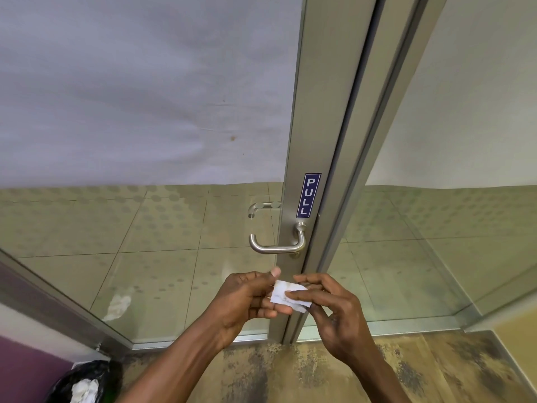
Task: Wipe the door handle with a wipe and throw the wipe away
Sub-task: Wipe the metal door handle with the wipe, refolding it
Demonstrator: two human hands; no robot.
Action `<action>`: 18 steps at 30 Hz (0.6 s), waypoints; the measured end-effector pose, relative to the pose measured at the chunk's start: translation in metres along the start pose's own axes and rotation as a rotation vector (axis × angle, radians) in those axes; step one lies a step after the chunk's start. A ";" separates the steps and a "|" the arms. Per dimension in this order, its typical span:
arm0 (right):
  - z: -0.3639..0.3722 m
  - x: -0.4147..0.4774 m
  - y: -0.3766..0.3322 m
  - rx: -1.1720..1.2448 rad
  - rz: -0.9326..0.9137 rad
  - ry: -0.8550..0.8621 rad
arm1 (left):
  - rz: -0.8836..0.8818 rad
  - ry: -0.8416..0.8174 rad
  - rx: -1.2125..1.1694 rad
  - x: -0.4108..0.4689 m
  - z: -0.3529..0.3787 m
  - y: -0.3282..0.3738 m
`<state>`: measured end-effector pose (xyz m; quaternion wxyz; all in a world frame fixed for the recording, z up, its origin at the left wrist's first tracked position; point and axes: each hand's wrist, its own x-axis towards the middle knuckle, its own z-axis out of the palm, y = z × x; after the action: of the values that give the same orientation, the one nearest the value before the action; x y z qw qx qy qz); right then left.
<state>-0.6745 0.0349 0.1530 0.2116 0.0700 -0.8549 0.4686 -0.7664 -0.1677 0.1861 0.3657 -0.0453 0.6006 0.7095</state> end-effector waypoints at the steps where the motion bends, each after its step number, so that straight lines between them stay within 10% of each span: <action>1: 0.000 -0.001 0.000 0.027 0.018 0.003 | 0.021 0.011 0.044 -0.001 0.000 -0.001; 9: 0.006 -0.004 -0.003 0.618 0.443 0.156 | 0.258 0.127 0.282 0.000 0.001 -0.005; 18: 0.022 0.013 0.003 0.507 0.598 0.233 | 0.448 0.264 0.541 0.006 0.010 -0.003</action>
<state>-0.6937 0.0194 0.1462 0.1374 -0.1855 -0.6652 0.7101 -0.7647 -0.1560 0.1835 0.1197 0.0942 0.8033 0.5758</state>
